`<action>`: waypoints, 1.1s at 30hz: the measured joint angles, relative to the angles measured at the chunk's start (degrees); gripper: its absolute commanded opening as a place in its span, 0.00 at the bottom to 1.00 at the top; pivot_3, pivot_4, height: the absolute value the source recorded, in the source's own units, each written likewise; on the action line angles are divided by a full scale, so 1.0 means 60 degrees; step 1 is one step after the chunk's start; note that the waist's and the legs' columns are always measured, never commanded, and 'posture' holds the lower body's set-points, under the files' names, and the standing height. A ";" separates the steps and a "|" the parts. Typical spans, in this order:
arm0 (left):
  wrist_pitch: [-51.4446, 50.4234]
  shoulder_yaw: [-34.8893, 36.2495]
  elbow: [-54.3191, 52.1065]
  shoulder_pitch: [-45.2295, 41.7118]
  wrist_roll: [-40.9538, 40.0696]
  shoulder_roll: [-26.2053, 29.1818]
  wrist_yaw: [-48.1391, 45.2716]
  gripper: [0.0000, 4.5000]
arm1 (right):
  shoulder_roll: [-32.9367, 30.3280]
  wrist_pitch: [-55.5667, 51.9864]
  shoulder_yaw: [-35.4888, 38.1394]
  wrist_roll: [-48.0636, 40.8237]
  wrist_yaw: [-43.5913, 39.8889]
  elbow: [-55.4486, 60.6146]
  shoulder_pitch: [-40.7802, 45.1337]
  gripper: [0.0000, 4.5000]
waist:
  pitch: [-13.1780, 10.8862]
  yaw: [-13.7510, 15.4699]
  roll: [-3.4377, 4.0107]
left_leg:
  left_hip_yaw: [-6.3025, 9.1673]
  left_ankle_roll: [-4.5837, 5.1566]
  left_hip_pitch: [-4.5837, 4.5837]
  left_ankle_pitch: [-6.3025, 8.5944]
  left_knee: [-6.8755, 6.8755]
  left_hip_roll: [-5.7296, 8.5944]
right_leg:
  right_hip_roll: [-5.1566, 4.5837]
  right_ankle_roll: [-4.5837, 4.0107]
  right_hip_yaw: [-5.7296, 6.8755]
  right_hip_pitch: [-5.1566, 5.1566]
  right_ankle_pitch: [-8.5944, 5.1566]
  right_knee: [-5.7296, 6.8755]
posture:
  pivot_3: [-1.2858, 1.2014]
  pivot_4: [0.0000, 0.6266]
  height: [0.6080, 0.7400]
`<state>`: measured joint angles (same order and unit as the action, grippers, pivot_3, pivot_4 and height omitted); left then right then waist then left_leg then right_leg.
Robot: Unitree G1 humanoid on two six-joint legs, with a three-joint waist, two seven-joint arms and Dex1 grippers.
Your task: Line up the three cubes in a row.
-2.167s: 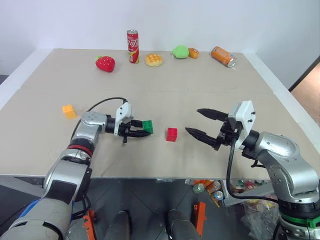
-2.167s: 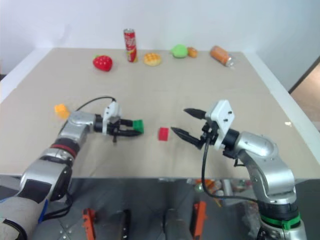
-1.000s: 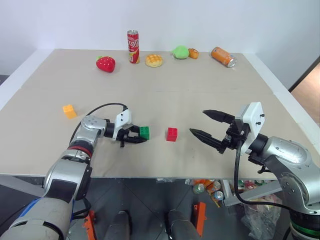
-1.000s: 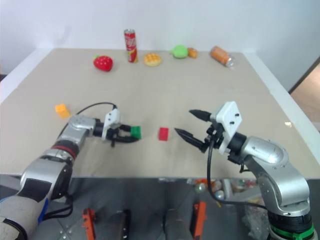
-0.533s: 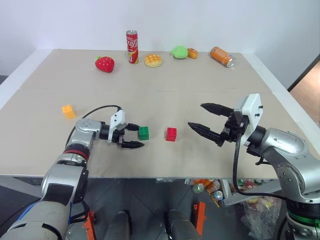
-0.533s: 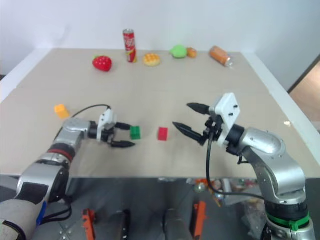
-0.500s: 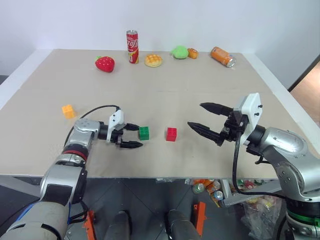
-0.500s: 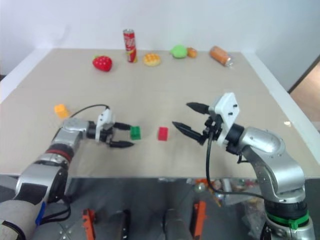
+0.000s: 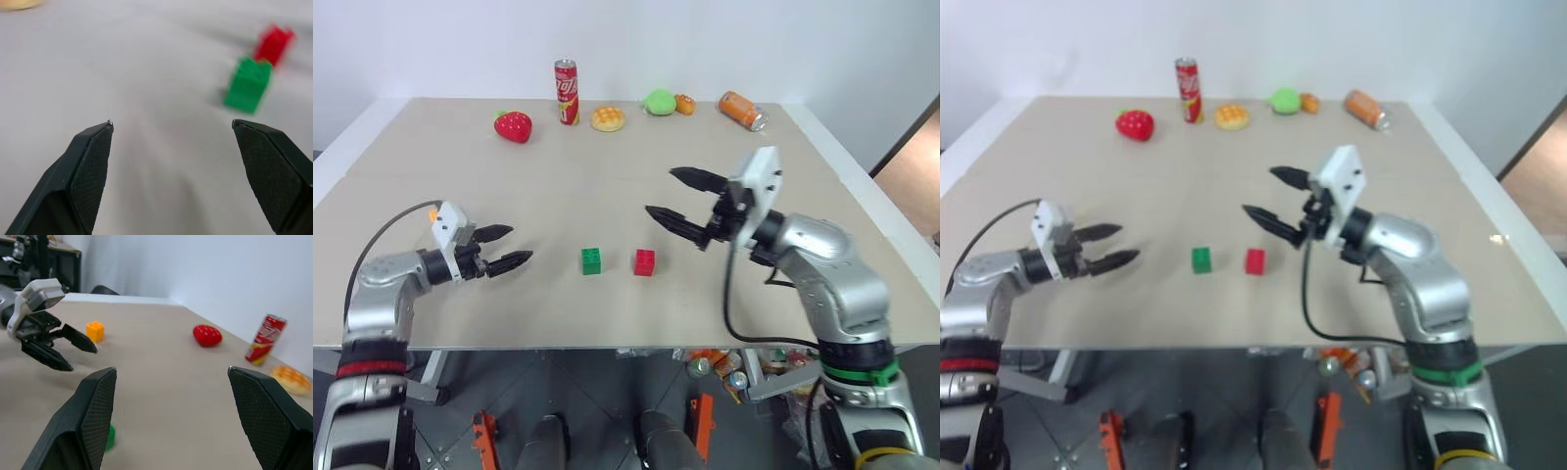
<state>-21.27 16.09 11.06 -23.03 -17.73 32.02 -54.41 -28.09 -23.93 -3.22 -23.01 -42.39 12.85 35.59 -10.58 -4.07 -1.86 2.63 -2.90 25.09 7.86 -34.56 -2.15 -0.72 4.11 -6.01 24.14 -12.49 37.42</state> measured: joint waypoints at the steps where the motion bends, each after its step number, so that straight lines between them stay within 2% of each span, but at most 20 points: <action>1: -0.0874 0.0321 -0.0893 0.0498 0.0032 -0.0381 0.1291 0.89 | 0.0208 0.0150 -0.0328 0.0152 -0.0075 -0.0213 0.0097 0.84 | 0.0000 -0.0005 -0.0001 | -0.0002 0.0002 0.0000 -0.0003 0.0000 -0.0007 | 0.0003 0.0000 0.0003 -0.0002 0.0000 0.0000 | 0.52 0.24 1.00; 2: -0.1652 0.0529 -0.1682 0.0965 0.0126 -0.0873 0.2534 0.89 | 0.0382 0.0321 -0.0593 0.0240 -0.0224 -0.0428 0.0122 0.84 | 0.0000 -0.0006 -0.0001 | -0.0002 0.0002 0.0000 -0.0003 0.0000 -0.0006 | 0.0002 0.0003 0.0002 -0.0006 -0.0001 -0.0001 | 0.52 0.24 1.00; 3: -0.1934 0.0548 -0.1860 0.1107 0.0173 -0.1046 0.2955 0.89 | 0.0435 0.0364 -0.0677 0.0262 -0.0263 -0.0523 0.0125 0.84 | 0.0000 0.0016 -0.0001 | 0.0002 0.0001 0.0006 -0.0003 -0.0002 -0.0002 | 0.0003 0.0004 0.0006 -0.0006 0.0000 -0.0001 | 0.52 0.24 1.00; 4: -0.2584 0.0868 -0.2392 0.1296 0.0289 -0.1610 0.4075 0.89 | 0.0512 0.0486 -0.0760 0.0306 -0.0408 -0.0732 0.0172 0.84 | 0.0000 0.0025 -0.0002 | 0.0001 -0.0003 0.0007 -0.0006 -0.0005 -0.0003 | 0.0002 0.0007 0.0006 -0.0006 0.0003 -0.0002 | 0.52 0.24 1.00; 8: -0.4133 0.1546 -0.3876 0.1236 0.0664 -0.3265 0.7277 0.89 | 0.0686 0.0712 -0.0946 0.0313 -0.0939 -0.1070 0.0416 0.84 | 0.0006 0.0025 -0.0011 | 0.0002 -0.0004 -0.0005 -0.0007 -0.0018 0.0002 | 0.0004 0.0020 0.0003 -0.0021 0.0021 -0.0004 | 0.52 0.24 1.00; 12: -0.4887 0.1959 -0.4192 0.0786 0.0758 -0.3838 0.9065 0.89 | 0.0701 0.0812 -0.1031 0.0304 -0.1479 -0.1066 0.0524 0.84 | 0.0007 -0.0032 -0.0013 | 0.0013 -0.0007 -0.0025 -0.0009 -0.0017 -0.0005 | 0.0030 -0.0005 0.0000 -0.0023 0.0036 -0.0004 | 0.52 0.24 1.00; 15: -0.5031 0.2214 -0.4006 0.0514 0.0831 -0.3755 0.9677 0.89 | 0.0604 0.0851 -0.1200 0.0365 -0.1757 -0.1064 0.0508 0.84 | 0.0007 -0.0068 -0.0013 | 0.0016 -0.0008 -0.0033 -0.0010 -0.0013 -0.0016 | 0.0049 -0.0014 -0.0004 -0.0021 0.0041 -0.0004 | 0.52 0.24 1.00; 23: -0.4353 0.2306 -0.2110 -0.0258 0.1073 -0.2836 1.0033 0.89 | 0.0505 0.0934 -0.1275 0.0530 -0.1847 -0.1060 0.0368 0.84 | 0.0007 -0.0065 -0.0014 | 0.0019 -0.0019 -0.0024 -0.0015 -0.0010 -0.0017 | 0.0052 -0.0016 -0.0008 -0.0013 0.0040 -0.0006 | 0.52 0.24 1.00; 33: -0.2665 0.1493 0.0893 -0.1526 0.1571 -0.1816 0.9951 0.89 | 0.0498 0.0936 -0.1255 0.0618 -0.1554 -0.1010 0.0141 0.84 | 0.0007 -0.0035 -0.0014 | 0.0019 -0.0031 -0.0007 -0.0022 0.0000 -0.0016 | 0.0051 -0.0014 -0.0008 0.0005 0.0041 -0.0006 | 0.52 0.24 1.00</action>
<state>-37.26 25.04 16.41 -32.19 -8.30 21.12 5.29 -25.11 -18.31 -10.75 -19.31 -51.72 6.79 36.43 -10.54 -4.28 -1.95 2.75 -3.09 25.04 7.72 -34.56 -2.25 -0.41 4.02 -6.06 24.17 -12.25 37.38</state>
